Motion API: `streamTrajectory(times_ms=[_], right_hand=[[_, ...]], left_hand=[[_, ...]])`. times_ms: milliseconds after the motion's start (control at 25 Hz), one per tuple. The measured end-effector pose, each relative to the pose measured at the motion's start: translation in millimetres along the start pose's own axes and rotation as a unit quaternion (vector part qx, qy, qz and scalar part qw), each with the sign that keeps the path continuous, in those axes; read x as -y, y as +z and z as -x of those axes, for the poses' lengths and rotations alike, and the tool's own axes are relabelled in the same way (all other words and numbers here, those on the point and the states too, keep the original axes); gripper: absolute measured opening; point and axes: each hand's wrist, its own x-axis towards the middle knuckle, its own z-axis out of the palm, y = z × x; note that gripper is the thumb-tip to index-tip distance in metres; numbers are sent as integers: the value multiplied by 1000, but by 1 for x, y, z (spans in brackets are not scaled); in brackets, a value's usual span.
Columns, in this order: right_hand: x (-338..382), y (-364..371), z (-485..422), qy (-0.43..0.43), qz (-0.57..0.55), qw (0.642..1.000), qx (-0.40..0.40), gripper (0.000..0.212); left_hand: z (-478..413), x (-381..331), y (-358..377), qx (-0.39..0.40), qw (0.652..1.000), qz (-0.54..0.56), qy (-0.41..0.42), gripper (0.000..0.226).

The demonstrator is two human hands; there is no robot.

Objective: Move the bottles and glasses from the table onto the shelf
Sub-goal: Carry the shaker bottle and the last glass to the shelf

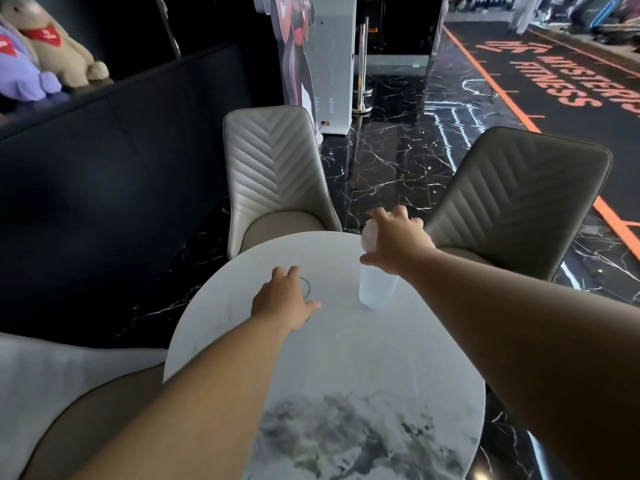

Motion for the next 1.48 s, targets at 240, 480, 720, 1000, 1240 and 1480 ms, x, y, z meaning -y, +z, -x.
streamTrajectory(times_ms=[240,480,720,1000,1240,1480], right_hand=[[8,-2,9,-2,-16,1000,0,77],[61,-34,48,-59,-7,998,-9,77],[185,-156,75,-176,-47,981,-60,86],[411,-306,153,-311,-98,937,-127,79],[634,-387,267,-419,-162,880,-152,77],[837,-442,393,-517,-242,807,-150,77]], left_hand=[[8,16,2,-23,999,45,3,46],[43,56,-76,-61,997,52,-3,45],[105,117,-246,-174,984,37,-32,45],[242,252,-475,-373,924,19,-80,51],[410,401,-630,-475,865,-32,-160,67],[575,546,-743,-533,807,-100,-233,46]])
